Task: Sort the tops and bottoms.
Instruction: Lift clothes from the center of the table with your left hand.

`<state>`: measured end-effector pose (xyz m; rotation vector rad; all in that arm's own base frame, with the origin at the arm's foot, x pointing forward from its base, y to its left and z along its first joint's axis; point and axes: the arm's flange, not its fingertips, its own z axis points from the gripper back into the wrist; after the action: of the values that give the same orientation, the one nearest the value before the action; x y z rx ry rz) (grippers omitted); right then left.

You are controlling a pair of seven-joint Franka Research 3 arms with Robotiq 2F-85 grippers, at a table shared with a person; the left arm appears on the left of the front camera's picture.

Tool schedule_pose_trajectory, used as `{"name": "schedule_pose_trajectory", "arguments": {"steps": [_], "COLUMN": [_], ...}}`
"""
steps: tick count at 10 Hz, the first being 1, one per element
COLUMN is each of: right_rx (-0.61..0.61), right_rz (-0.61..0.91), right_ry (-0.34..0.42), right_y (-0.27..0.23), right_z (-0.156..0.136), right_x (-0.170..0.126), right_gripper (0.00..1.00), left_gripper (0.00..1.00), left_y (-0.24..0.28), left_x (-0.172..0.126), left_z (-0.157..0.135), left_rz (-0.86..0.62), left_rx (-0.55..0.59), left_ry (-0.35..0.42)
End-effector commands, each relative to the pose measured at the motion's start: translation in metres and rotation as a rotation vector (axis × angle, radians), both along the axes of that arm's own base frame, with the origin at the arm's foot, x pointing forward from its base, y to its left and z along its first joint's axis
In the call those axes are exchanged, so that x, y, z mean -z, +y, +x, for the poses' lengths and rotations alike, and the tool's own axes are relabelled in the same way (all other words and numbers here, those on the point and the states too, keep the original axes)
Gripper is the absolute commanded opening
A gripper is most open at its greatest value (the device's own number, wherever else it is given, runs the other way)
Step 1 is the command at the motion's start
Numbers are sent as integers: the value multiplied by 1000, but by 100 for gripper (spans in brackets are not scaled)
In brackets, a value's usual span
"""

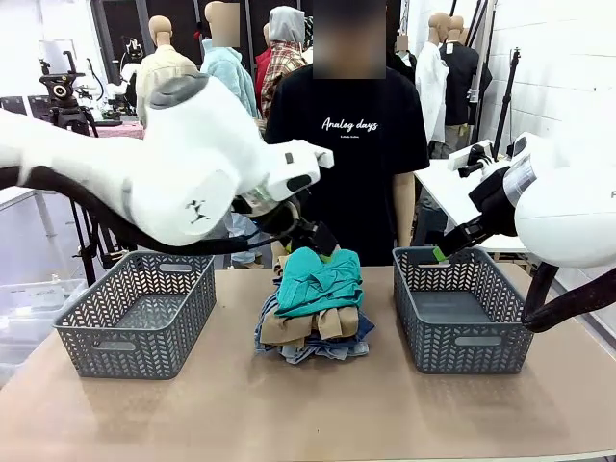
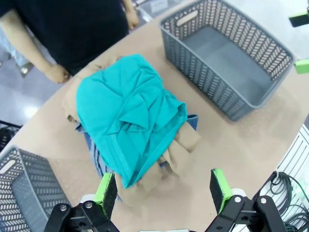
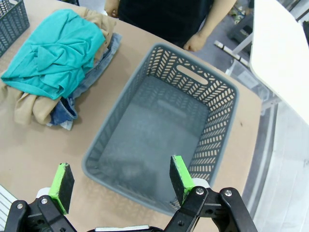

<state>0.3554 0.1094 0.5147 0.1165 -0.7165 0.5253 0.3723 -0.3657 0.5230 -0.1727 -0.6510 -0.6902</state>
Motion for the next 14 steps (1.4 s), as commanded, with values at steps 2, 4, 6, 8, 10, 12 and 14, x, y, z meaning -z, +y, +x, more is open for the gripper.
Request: {"name": "schedule_pose_trajectory", "arguments": {"steps": [2, 4, 6, 8, 10, 12, 14], "right_rx": [-1, -1, -1, -1, -1, -1, -1], "right_rz": [6, 6, 6, 6, 6, 6, 6], "right_ry": [4, 4, 4, 4, 4, 4, 4], "right_y": [-1, -1, -1, -1, -1, -1, -1], "right_z": [2, 2, 2, 2, 2, 2, 2], "right_x": [2, 2, 2, 2, 2, 2, 2], "right_gripper": [100, 100, 100, 100, 100, 100, 100], "left_gripper": [100, 100, 100, 100, 100, 100, 100], "left_y": [-19, -9, -9, -23, -39, -53, -62], "left_x": [4, 7, 7, 16, 25, 27, 26], "left_z": [1, 6, 6, 23, 60, 90, 102], "left_rz": [27, 17, 17, 50, 107, 154, 196], "left_rx": [-36, 4, 4, -36, -79, -131, -161], "left_ry": [54, 18, 18, 64, 143, 158, 157]}}
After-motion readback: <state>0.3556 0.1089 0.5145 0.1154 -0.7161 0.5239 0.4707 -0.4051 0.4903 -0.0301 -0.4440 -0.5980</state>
